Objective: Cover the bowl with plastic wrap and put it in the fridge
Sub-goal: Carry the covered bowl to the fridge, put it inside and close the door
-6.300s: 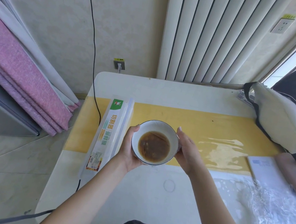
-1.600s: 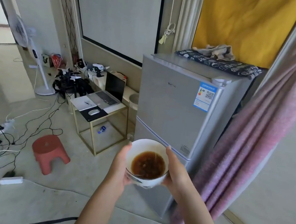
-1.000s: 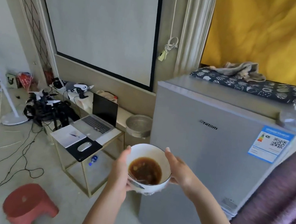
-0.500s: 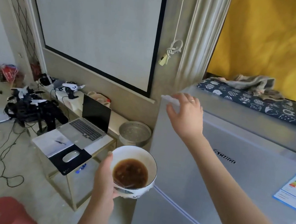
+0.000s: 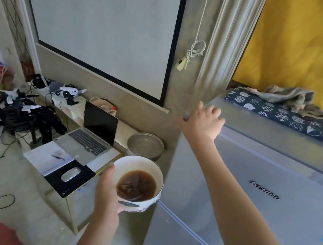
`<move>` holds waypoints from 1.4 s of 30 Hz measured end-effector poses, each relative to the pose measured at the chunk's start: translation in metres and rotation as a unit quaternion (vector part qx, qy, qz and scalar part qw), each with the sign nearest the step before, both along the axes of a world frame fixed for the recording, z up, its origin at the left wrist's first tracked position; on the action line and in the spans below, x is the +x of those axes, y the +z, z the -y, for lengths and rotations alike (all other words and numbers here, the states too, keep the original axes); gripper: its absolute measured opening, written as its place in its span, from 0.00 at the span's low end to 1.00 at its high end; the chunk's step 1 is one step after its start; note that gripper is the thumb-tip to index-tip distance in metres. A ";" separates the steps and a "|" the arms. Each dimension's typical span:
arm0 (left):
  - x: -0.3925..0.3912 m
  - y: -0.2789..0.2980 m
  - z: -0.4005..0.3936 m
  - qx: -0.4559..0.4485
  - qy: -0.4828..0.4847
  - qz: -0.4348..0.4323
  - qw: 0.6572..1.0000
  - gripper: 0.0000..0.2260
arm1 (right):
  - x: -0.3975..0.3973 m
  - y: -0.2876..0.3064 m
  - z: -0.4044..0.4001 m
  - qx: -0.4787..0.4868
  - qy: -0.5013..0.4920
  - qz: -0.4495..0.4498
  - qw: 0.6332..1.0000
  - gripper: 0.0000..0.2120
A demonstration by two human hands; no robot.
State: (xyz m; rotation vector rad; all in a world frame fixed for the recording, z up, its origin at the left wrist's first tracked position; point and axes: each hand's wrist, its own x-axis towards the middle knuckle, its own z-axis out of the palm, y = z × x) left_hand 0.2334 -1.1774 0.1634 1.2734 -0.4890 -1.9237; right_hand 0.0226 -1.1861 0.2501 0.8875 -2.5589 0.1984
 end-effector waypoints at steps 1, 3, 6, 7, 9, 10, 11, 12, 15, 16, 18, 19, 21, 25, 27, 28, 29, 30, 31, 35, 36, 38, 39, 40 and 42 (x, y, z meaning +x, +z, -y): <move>0.003 0.000 0.005 -0.001 -0.003 0.000 1.000 0.13 | 0.001 0.001 0.001 -0.003 -0.006 0.005 1.000 0.21; 0.008 0.003 0.015 -0.007 -0.013 0.000 1.000 0.11 | 0.007 0.002 0.002 -0.011 -0.015 0.013 1.000 0.21; 0.015 0.007 0.030 -0.019 -0.032 0.005 0.999 0.10 | 0.030 0.000 -0.006 -0.033 0.004 0.011 0.999 0.21; 0.018 0.008 0.034 -0.025 -0.039 0.010 0.999 0.10 | 0.041 -0.001 -0.012 -0.041 0.016 0.007 0.999 0.21; 0.024 0.009 0.042 -0.034 -0.056 0.008 0.998 0.11 | 0.061 -0.001 -0.025 -0.050 0.035 -0.003 0.998 0.21; 0.028 0.008 0.046 -0.036 -0.065 0.004 0.997 0.12 | 0.069 -0.001 -0.032 -0.056 0.044 -0.009 0.997 0.20; 0.031 0.008 0.050 -0.036 -0.071 0.002 0.997 0.12 | 0.078 -0.003 -0.038 -0.064 0.054 -0.021 0.996 0.20; 0.035 0.008 0.053 -0.036 -0.075 0.005 0.997 0.12 | 0.086 -0.005 -0.044 -0.075 0.063 -0.036 0.995 0.19; 0.044 0.012 0.057 -0.049 -0.086 0.023 0.995 0.11 | 0.112 -0.009 -0.064 -0.118 0.076 -0.079 0.987 0.17; 0.047 0.012 0.058 -0.052 -0.091 0.026 0.994 0.11 | 0.120 -0.009 -0.072 -0.124 0.076 -0.080 0.986 0.16; 0.051 0.012 0.057 -0.054 -0.098 0.026 0.993 0.11 | 0.135 -0.007 -0.084 -0.130 0.073 -0.078 0.986 0.15; 0.053 0.010 0.056 -0.056 -0.107 0.023 0.992 0.09 | 0.141 -0.006 -0.090 -0.133 0.072 -0.075 0.986 0.14; 0.055 0.010 0.051 -0.063 -0.139 0.010 0.988 0.08 | 0.154 -0.003 -0.098 -0.134 0.071 -0.062 0.986 0.12; 0.055 0.005 0.040 -0.061 -0.187 -0.004 0.981 0.10 | 0.179 0.000 -0.115 -0.124 0.058 -0.027 0.990 0.11; 0.054 0.001 0.034 -0.054 -0.203 -0.002 0.978 0.09 | 0.191 0.002 -0.125 -0.116 0.052 -0.009 0.992 0.10; 0.054 0.000 0.030 -0.052 -0.210 0.001 0.976 0.09 | 0.198 0.004 -0.130 -0.112 0.050 0.008 0.992 0.10; 0.054 -0.001 0.027 -0.049 -0.217 0.003 0.975 0.09 | 0.204 0.006 -0.136 -0.111 0.046 0.025 0.992 0.11; 0.054 -0.001 0.024 -0.043 -0.221 0.002 0.974 0.08 | 0.210 0.009 -0.141 -0.109 0.036 0.048 0.992 0.11; 0.054 -0.001 0.022 -0.036 -0.223 -0.001 0.974 0.08 | 0.216 0.014 -0.147 -0.109 0.020 0.067 0.992 0.11; 0.053 -0.005 0.013 -0.049 -0.253 0.004 0.966 0.11 | 0.240 0.029 -0.162 -0.038 -0.093 0.067 0.993 0.08; 0.053 -0.005 0.009 -0.057 -0.262 0.003 0.963 0.12 | 0.249 0.030 -0.160 -0.008 -0.095 0.059 0.994 0.07; 0.051 -0.005 0.003 -0.068 -0.275 0.001 0.959 0.12 | 0.268 0.025 -0.150 0.035 -0.051 0.040 0.997 0.09; 0.050 -0.005 -0.001 -0.070 -0.280 -0.001 0.958 0.12 | 0.275 0.019 -0.145 0.025 -0.015 0.056 0.998 0.10; 0.050 -0.004 -0.004 -0.071 -0.282 -0.003 0.957 0.12 | 0.280 0.012 -0.141 0.005 0.012 0.109 0.994 0.10; 0.048 -0.004 -0.009 -0.077 -0.292 -0.005 0.953 0.14 | 0.277 -0.012 -0.136 -0.051 0.003 0.211 0.976 0.09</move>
